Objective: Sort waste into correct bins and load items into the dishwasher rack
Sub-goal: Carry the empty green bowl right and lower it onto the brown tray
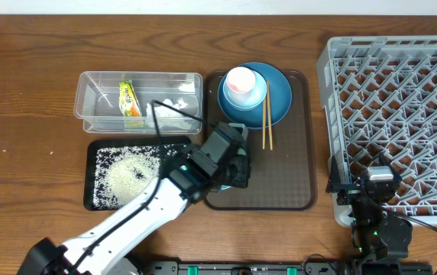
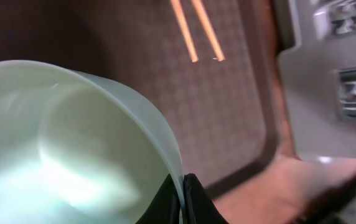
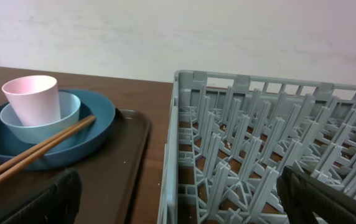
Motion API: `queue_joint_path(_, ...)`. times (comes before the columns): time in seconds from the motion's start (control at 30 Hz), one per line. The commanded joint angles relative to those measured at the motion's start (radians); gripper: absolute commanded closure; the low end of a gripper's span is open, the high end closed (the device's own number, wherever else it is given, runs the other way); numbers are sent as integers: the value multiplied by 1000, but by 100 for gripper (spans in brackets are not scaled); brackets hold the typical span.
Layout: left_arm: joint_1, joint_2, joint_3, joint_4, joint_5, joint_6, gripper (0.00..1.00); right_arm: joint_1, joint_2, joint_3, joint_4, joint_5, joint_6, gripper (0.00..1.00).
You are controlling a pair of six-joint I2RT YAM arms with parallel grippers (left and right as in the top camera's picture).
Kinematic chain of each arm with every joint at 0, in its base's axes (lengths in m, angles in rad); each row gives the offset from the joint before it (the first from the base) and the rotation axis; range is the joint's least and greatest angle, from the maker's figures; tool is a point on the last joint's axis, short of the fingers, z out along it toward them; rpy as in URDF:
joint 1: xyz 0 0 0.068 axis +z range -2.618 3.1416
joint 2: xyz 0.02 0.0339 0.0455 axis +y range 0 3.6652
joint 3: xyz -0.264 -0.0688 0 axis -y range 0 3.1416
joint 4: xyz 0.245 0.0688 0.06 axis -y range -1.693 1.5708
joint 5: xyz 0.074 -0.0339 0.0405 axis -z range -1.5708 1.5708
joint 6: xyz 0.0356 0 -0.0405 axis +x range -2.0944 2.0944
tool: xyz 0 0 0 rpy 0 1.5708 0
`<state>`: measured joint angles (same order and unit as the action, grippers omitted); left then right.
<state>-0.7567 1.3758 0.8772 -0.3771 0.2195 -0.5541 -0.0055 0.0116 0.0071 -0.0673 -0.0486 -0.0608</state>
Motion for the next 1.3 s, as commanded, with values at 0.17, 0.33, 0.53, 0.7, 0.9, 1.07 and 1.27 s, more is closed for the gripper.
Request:
queue_joint_path(0.17, -15, 79, 3, 13, -109, -8, 92, -5, -7, -2, -3, 4, -8, 1)
queue_joint_path(0.33, -15, 89, 3, 18, -109, -8, 91, -5, -7, -2, -3, 4, -8, 1)
queue_joint_path(0.53, -15, 95, 3, 12, -120, -8, 91, -5, -7, -2, -3, 4, -8, 1)
queue_joint_path(0.7, -15, 124, 3, 1, -120, -8, 91, -5, -7, -2, -3, 4, -8, 1)
queue_joint_path(0.9, -15, 137, 3, -3, -120, -3, 91, -5, -7, -2, -3, 4, -8, 1)
queue_joint_path(1.07, -15, 137, 3, -2, -124, 6, 91, -5, -7, -2, -3, 4, -8, 1)
queue_joint_path(1.27, -15, 137, 3, -6, -127, 21, 91, -5, -7, -2, -4, 8, -8, 1)
